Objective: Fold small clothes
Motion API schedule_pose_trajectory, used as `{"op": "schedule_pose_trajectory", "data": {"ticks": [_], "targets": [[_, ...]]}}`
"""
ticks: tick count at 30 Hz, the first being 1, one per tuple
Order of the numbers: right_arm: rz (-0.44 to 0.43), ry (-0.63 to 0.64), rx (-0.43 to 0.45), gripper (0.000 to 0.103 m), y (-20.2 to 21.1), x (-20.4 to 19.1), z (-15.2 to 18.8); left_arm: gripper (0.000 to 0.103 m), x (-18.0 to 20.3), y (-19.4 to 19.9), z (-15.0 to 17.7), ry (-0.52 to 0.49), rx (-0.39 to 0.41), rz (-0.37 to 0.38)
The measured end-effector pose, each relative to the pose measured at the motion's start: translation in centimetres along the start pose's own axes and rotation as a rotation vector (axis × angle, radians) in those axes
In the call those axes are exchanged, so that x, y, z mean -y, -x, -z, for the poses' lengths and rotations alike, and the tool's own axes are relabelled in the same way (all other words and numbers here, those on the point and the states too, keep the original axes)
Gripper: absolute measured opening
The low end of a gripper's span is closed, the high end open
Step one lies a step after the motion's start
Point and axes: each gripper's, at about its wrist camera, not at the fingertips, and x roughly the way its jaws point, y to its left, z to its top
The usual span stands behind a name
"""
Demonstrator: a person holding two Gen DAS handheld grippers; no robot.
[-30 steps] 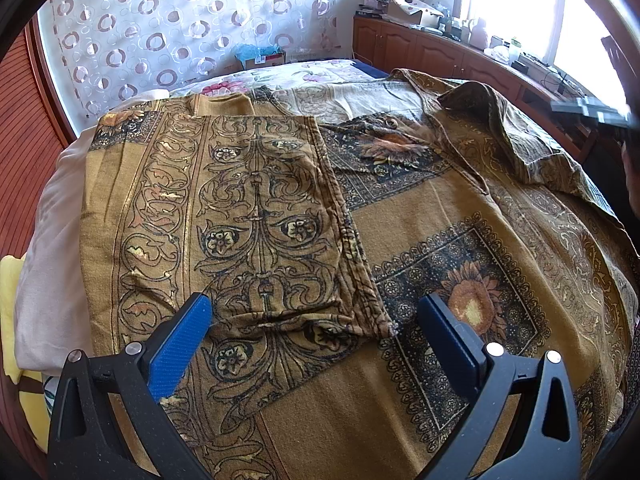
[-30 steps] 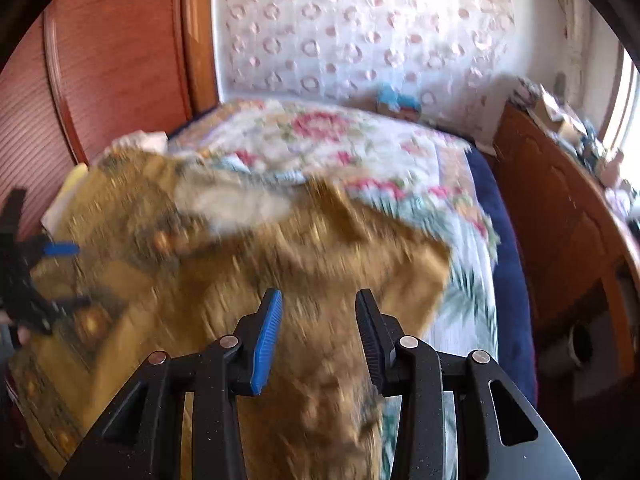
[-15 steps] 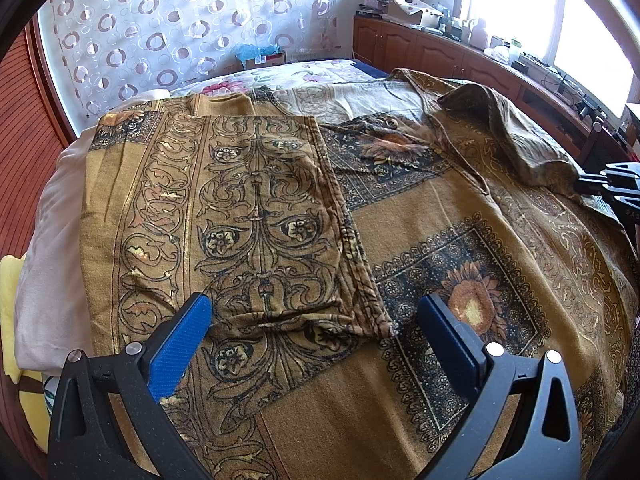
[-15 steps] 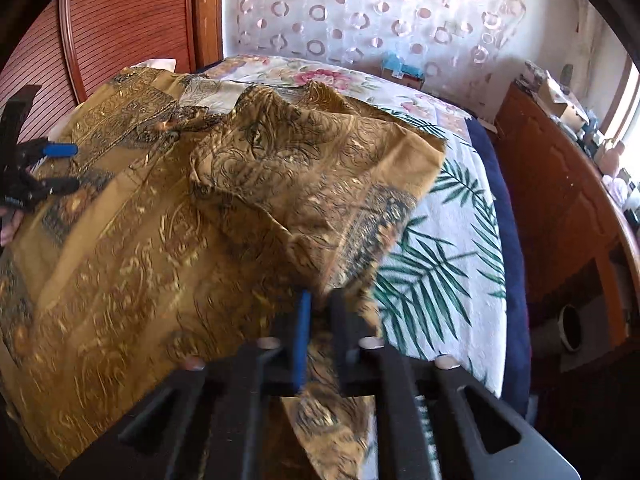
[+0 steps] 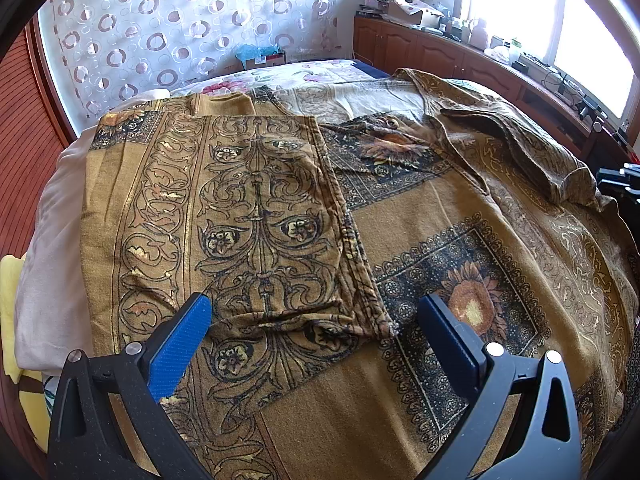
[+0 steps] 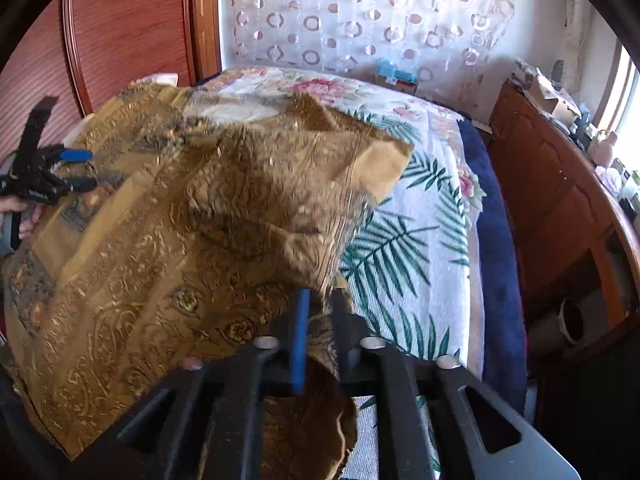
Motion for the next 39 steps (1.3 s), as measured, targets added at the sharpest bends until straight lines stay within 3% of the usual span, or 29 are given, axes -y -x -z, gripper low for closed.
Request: {"op": "schedule_pose_trajectory", "data": {"ticks": [5, 11, 17, 22, 26, 27, 29, 31, 34, 37, 39], "targets": [[0.014, -0.036, 0.048, 0.055, 0.4, 0.8, -1.1, 0.103, -0.1, 0.1, 0.1, 0.004, 0.001, -0.006], [0.006, -0.122, 0.039, 0.055, -3.7, 2.9, -4.1, 0.103, -1.1, 1.7, -0.3, 0.042, 0.055, -0.017], [-0.001, -0.215, -0.022, 0.055, -9.1, 5.9, -7.1, 0.103, -3.8, 5.2, -2.8, 0.074, 0.162, -0.046], [0.009, -0.243, -0.064, 0.055, -12.5, 7.5, -8.8, 0.103, -7.4, 5.0, -4.3, 0.099, 0.182, -0.106], [0.003, -0.223, -0.046, 0.055, -13.8, 7.8, -10.0, 0.103, -10.2, 4.1, -5.2, 0.143, 0.171, -0.124], [0.001, -0.212, -0.040, 0.048, -14.1, 7.9, -10.1, 0.103, -11.0, 3.8, -5.4, 0.157, 0.167, -0.126], [0.014, -0.156, -0.026, 0.019, -14.7, 7.7, -10.5, 0.103, -12.1, 3.2, -5.8, 0.174, 0.161, -0.141], [0.005, -0.136, -0.017, 0.007, -15.1, 7.8, -10.7, 0.103, -12.9, 2.7, -6.2, 0.179, 0.157, -0.157], [0.008, -0.095, -0.002, 0.004, -15.1, 7.9, -11.3, 0.101, -13.8, 2.0, -6.8, 0.179, 0.144, -0.163], [0.071, -0.053, 0.112, 0.004, -13.1, 8.5, -12.7, 0.101, -14.5, 1.7, -7.2, 0.170, 0.150, -0.177], [0.075, -0.067, 0.139, 0.004, -12.8, 9.4, -13.6, 0.101, -14.8, 1.6, -7.4, 0.168, 0.162, -0.178]]}}
